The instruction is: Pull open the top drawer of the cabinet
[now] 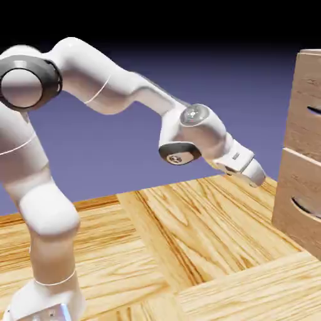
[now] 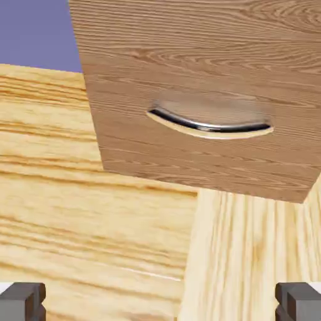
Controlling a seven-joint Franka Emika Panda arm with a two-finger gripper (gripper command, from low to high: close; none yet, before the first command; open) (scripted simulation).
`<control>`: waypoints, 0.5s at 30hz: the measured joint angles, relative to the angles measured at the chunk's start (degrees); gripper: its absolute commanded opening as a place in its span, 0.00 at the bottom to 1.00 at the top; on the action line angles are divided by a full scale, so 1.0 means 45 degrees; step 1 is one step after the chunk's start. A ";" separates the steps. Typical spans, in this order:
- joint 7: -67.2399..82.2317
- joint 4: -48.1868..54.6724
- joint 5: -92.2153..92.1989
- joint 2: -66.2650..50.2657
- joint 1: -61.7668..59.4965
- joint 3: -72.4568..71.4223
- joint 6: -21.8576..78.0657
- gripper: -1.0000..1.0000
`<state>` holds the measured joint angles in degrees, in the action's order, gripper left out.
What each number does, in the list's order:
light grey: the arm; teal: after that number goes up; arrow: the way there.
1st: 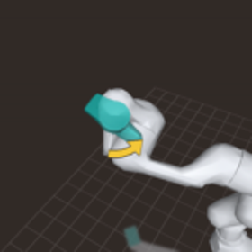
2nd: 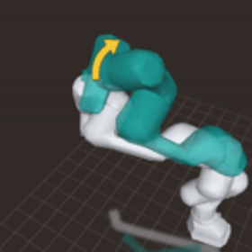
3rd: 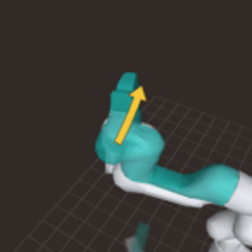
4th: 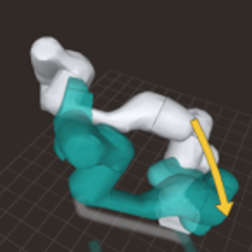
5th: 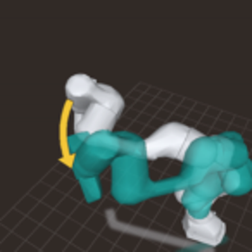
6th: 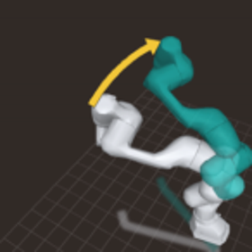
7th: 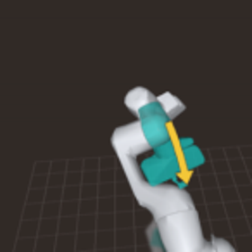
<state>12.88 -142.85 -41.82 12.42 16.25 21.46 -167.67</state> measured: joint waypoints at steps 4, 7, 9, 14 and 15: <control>0.2215 0.0727 -0.1674 -0.0810 0.0624 0.0859 0.0254 0.50; 0.3876 0.1271 -0.2930 -0.1418 0.1086 0.1503 0.0444 0.50; 0.4984 0.1635 -0.3767 -0.1823 0.1389 0.1933 0.0571 0.50; 0.7752 0.2543 -0.5860 -0.2836 0.2171 0.3006 0.0888 0.50; 0.8306 0.2724 -0.6278 -0.3038 0.2327 0.3221 0.0952 0.50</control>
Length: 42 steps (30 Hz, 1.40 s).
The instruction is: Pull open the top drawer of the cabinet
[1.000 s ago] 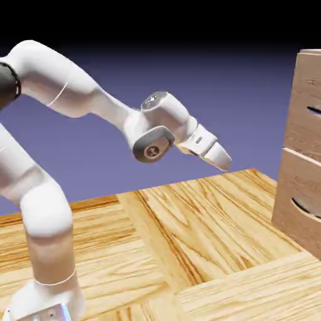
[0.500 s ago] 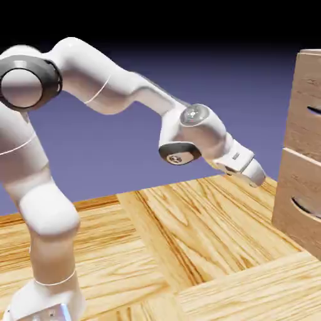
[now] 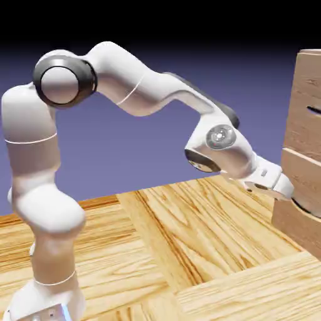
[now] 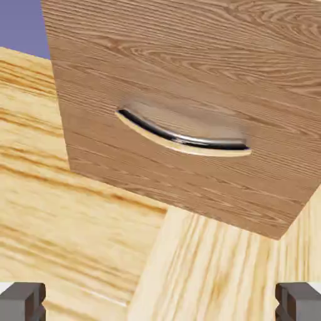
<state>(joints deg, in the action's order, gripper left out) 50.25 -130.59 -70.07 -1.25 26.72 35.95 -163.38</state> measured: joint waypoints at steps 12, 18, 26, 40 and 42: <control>0.6645 0.2180 -0.5023 -0.2431 0.1878 0.2577 0.0761 0.50; 0.9967 0.3269 -0.7534 -0.3646 0.2812 0.3865 0.1142 0.50; 1.4397 0.4722 -1.0882 -0.5266 0.4058 0.5583 0.1650 0.50; 2.2149 0.7265 -1.6742 -0.8102 0.6239 0.8589 0.2538 0.50; 2.3257 0.7628 -1.7579 -0.8507 0.6550 0.9019 0.2665 0.50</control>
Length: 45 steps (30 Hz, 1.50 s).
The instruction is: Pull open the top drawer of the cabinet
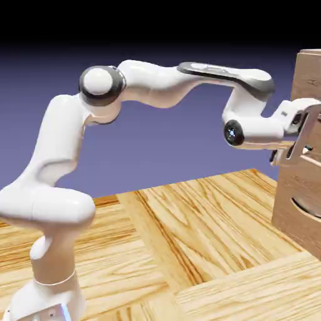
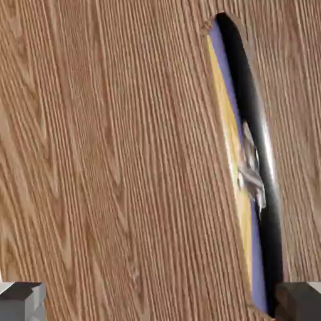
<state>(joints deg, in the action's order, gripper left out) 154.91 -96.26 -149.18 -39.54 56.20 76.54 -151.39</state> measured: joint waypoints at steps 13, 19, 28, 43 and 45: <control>-0.0555 0.2900 -0.0391 -0.1749 -0.1829 -0.0782 -0.0463 0.00; 0.0840 0.0133 -0.0705 -0.0406 0.0454 0.0576 0.0195 0.00; 0.2329 -0.3467 -0.0811 0.1002 0.4585 0.3759 0.0881 0.00; 0.2120 -0.8539 -0.0031 -0.0130 1.1337 1.0001 0.1903 1.00; 0.2136 -0.8540 -0.0047 -0.0130 1.1338 1.0002 0.1909 1.00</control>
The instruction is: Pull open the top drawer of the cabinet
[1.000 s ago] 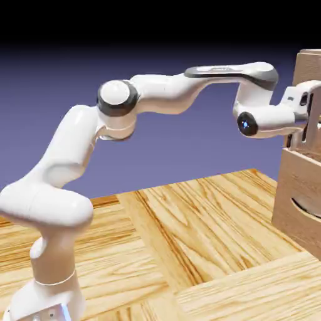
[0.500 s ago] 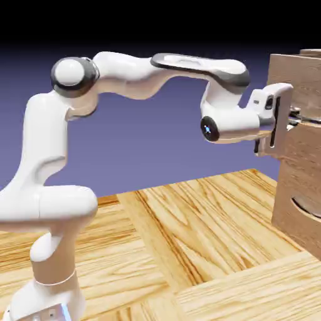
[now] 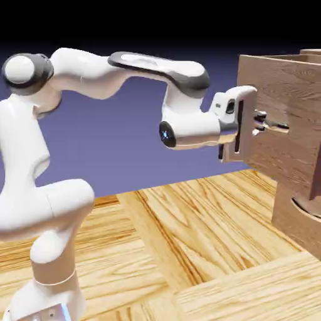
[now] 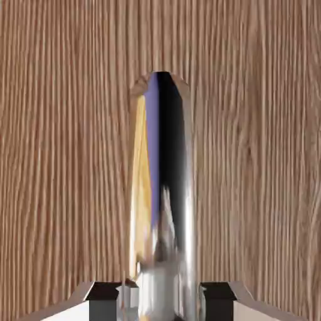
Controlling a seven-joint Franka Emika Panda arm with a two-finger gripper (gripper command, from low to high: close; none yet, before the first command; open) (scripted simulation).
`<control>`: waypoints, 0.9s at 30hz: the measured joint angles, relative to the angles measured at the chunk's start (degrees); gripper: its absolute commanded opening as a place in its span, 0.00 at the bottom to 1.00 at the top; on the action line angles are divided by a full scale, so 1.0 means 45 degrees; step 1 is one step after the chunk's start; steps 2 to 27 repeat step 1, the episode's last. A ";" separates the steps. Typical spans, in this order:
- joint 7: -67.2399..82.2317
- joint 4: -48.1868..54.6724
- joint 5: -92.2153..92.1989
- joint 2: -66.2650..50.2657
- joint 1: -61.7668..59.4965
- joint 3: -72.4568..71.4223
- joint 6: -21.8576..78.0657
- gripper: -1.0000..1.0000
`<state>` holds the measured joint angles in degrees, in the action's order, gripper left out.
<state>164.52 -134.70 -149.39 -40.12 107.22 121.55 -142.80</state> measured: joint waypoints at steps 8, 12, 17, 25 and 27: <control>-0.0174 -0.0460 0.0164 -0.0331 0.0459 0.0445 0.0082 1.00; -0.0174 -0.0460 0.0164 -0.0331 0.0459 0.0445 0.0082 1.00; -0.0174 -0.0460 0.0164 -0.0331 0.0459 0.0445 0.0082 1.00; -0.0174 -0.0460 0.0164 -0.0331 0.0459 0.0445 0.0082 1.00; -0.0174 -0.0460 0.0164 -0.0331 0.0459 0.0445 0.0082 1.00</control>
